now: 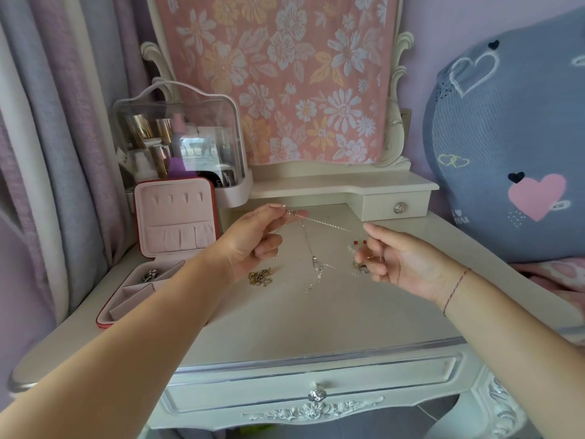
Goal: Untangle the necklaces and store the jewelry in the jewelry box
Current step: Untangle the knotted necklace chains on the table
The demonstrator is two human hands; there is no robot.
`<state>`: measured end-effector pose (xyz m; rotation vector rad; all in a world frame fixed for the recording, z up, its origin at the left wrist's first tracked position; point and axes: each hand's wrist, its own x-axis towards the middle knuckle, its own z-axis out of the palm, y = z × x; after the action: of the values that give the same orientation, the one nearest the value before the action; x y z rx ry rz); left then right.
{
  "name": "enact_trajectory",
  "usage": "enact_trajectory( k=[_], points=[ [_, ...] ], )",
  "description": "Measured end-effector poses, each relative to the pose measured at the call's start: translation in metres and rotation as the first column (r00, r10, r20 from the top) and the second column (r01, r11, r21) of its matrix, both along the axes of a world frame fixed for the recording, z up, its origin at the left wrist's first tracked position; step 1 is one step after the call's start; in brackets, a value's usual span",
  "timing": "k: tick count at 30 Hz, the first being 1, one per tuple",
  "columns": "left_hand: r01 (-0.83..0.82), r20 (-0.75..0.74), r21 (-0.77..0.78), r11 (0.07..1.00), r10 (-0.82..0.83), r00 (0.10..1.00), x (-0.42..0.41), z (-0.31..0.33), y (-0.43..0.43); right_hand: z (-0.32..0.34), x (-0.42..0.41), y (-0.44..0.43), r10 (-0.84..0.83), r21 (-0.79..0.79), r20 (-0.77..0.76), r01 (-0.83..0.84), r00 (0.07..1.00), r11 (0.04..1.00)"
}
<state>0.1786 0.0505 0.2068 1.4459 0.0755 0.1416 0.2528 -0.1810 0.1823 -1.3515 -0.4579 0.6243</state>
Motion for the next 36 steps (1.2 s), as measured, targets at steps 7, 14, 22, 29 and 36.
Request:
enact_trajectory(
  k=[7, 14, 22, 29, 36],
  points=[
    [0.068, 0.021, 0.057, 0.996, -0.07, 0.997, -0.002, 0.003, -0.002, -0.003, -0.006, 0.005, 0.197, -0.044, 0.035, -0.196, 0.98, 0.98],
    [0.234, 0.029, 0.061, 0.97, -0.236, 0.971, -0.008, 0.014, -0.01, -0.013, -0.01, 0.02, 0.15, -0.078, -0.01, -0.151, 0.989, 0.986],
    [0.328, 0.013, 0.061, 0.943, -0.33, 0.944, -0.014, 0.02, -0.021, -0.015, -0.016, 0.036, 0.104, -0.155, 0.067, -0.093, 0.992, 0.983],
    [0.336, 0.008, 0.024, 0.942, -0.336, 0.942, -0.016, 0.018, -0.012, -0.013, -0.013, 0.033, -0.05, -0.125, 0.186, 0.075, 0.981, 0.989],
    [0.353, 0.002, 0.019, 0.935, -0.353, 0.936, -0.013, 0.012, 0.006, -0.005, 0.001, 0.026, -0.213, -0.159, 0.314, 0.273, 0.925, 0.949]
  ],
)
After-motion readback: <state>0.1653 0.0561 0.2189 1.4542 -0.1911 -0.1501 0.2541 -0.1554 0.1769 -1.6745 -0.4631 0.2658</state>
